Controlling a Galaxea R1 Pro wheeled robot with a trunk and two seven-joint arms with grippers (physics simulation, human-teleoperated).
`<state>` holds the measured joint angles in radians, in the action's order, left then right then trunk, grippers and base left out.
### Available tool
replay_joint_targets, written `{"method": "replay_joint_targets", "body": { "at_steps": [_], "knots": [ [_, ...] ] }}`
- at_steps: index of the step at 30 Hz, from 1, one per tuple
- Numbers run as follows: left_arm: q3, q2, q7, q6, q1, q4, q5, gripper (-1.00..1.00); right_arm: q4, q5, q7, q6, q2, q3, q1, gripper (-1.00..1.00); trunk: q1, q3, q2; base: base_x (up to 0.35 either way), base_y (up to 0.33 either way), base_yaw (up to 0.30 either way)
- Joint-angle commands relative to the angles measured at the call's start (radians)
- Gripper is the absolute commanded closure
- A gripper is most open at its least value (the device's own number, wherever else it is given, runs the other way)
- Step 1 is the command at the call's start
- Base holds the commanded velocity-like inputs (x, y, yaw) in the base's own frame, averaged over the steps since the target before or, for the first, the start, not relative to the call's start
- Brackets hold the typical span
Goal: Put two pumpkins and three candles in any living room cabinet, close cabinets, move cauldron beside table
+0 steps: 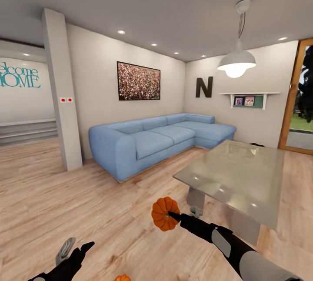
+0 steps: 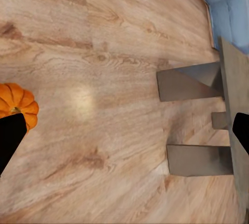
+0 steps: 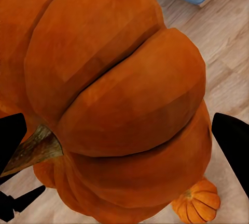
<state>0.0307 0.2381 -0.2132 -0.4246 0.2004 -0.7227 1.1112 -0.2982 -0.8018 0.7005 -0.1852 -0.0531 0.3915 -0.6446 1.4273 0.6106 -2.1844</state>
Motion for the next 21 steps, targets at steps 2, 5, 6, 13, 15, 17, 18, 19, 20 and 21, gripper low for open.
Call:
{"method": "replay_joint_targets", "body": {
  "at_steps": [2, 5, 6, 13, 15, 17, 18, 19, 20, 21],
  "knots": [
    [0.003, 0.000, -0.002, -0.008, 0.001, 0.000, 0.005, -1.00, -0.001, -0.011, 0.000, -0.008, -0.001, 0.003, 0.000, 1.00, 0.000, 0.001, -0.001, 0.111, 0.052, 0.000],
    [0.003, 0.000, -0.002, -0.008, 0.001, 0.000, 0.004, -1.00, -0.001, -0.011, 0.000, -0.008, -0.001, 0.003, 0.000, 1.00, 0.000, 0.001, -0.001, 0.038, 0.018, 0.000],
    [0.003, 0.000, -0.002, -0.008, 0.001, 0.000, 0.005, -1.00, -0.001, -0.011, 0.000, -0.008, -0.001, 0.003, 0.000, 1.00, 0.000, 0.001, -0.001, 0.015, 0.007, 0.000],
    [0.003, -0.001, -0.002, -0.008, 0.001, 0.000, 0.005, -1.00, 0.000, -0.011, -0.007, -0.008, -0.001, 0.003, 0.000, 1.00, 0.000, 0.001, -0.001, 0.093, 0.031, 0.000],
    [0.003, -0.001, -0.002, -0.008, 0.001, 0.000, 0.005, -1.00, 0.000, -0.011, -0.007, -0.008, -0.001, 0.003, -0.001, 1.00, 0.000, 0.001, -0.001, 0.115, 0.058, 0.000],
    [0.003, -0.001, -0.002, -0.008, 0.001, 0.000, 0.005, -1.00, 0.000, -0.011, -0.007, -0.008, -0.001, 0.003, 0.000, 1.00, 0.000, 0.001, -0.001, 0.047, 0.024, 0.000],
    [0.003, -0.001, -0.002, -0.008, 0.001, 0.000, 0.005, -1.00, 0.000, -0.011, -0.007, -0.008, -0.001, 0.003, -0.001, 1.00, 0.000, 0.001, -0.001, 0.029, 0.017, 0.000],
    [0.003, -0.001, -0.002, -0.008, 0.001, 0.000, 0.005, -1.00, 0.000, -0.011, -0.007, -0.008, -0.001, 0.003, -0.001, 1.00, 0.000, 0.001, -0.001, 0.046, 0.033, 0.000],
    [0.003, 0.000, -0.002, -0.008, 0.001, 0.000, 0.005, -1.00, 0.000, -0.011, -0.007, -0.008, -0.001, 0.003, -0.001, 1.00, 0.000, 0.001, -0.001, 0.062, 0.045, 0.000],
    [0.003, -0.001, -0.002, -0.008, 0.001, 0.000, 0.005, -1.00, 0.000, -0.011, -0.007, -0.008, -0.001, 0.003, -0.001, 1.00, 0.000, 0.001, -0.001, 0.054, 0.034, 0.000]
  ]
}}
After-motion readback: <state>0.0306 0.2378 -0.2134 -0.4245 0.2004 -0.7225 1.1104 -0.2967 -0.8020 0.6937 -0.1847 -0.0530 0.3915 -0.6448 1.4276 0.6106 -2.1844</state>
